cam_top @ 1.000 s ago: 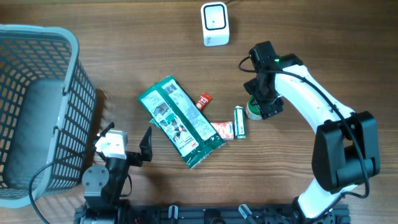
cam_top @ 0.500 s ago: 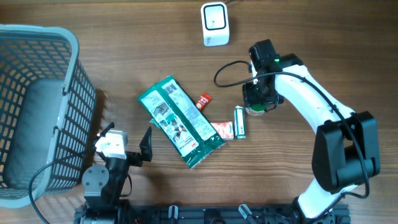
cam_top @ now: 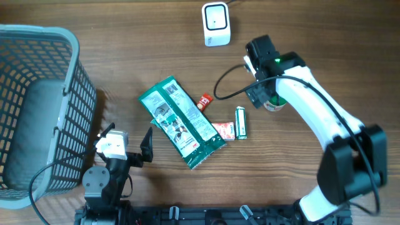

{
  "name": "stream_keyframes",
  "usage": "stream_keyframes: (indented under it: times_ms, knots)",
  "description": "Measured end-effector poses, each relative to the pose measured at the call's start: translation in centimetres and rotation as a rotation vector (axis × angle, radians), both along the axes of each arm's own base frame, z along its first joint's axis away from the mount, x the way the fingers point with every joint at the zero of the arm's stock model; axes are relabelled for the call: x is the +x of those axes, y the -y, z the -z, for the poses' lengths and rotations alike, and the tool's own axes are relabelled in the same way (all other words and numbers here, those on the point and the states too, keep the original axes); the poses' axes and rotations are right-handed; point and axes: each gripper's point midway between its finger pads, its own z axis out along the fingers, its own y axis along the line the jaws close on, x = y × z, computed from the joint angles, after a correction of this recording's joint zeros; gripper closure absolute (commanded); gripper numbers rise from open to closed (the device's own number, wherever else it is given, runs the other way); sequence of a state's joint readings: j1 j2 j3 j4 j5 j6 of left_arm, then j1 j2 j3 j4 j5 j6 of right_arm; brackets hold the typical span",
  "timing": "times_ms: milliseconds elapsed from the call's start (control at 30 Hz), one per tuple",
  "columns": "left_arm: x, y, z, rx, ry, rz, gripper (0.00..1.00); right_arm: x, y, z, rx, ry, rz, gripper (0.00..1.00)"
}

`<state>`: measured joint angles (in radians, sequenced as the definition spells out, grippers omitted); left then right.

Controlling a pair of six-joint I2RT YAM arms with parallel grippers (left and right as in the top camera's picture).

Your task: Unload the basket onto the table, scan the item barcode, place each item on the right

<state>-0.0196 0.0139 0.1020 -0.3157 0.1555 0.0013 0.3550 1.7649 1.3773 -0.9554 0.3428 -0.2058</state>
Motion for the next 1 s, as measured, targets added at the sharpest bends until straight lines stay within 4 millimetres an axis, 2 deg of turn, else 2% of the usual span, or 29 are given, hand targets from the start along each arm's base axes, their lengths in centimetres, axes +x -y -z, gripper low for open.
stream_keyframes:
  times_ms: [67,133,167,233,333,500,567,633,767,900,1000]
  knots:
    - [0.0,0.0,0.0,0.000,0.000,0.000,0.00,0.4,-1.2,-3.7,0.110,0.119,0.093,0.00]
    - [0.0,0.0,0.0,0.000,0.000,0.000,0.00,-0.1,-1.0,-6.6,0.231,0.213,0.297,0.00]
    - [0.0,0.0,0.0,0.000,0.000,0.000,0.00,-0.7,-0.5,-7.5,0.293,0.239,0.437,0.00]
    - [0.0,0.0,0.0,0.000,0.000,0.000,0.00,-2.3,0.4,-8.1,0.421,0.260,0.771,0.01]
    - [0.0,0.0,0.0,0.000,0.000,0.000,0.00,-2.8,-0.6,-7.5,0.590,0.231,1.096,0.00]
    - [0.0,0.0,0.0,0.000,0.000,0.000,0.00,-3.0,-1.2,-7.5,0.681,0.239,1.326,0.00]
    - [0.0,0.0,0.0,0.000,0.000,0.000,0.00,-4.1,-1.0,-7.0,0.696,0.227,1.529,0.00]
    - [0.0,0.0,0.0,0.000,0.000,0.000,0.00,-4.7,-1.1,-6.7,0.707,0.218,1.652,0.00]
    - [0.0,0.0,0.0,0.000,0.000,0.000,0.00,-6.5,-1.1,-4.1,0.689,0.193,1.959,0.00]
    - [0.0,0.0,0.0,0.000,0.000,0.000,0.00,-5.5,-0.9,-2.8,0.714,0.206,2.084,0.00]
    - [0.0,0.0,0.0,0.000,0.000,0.000,0.00,-4.6,0.3,-1.9,0.715,0.204,2.156,0.00]
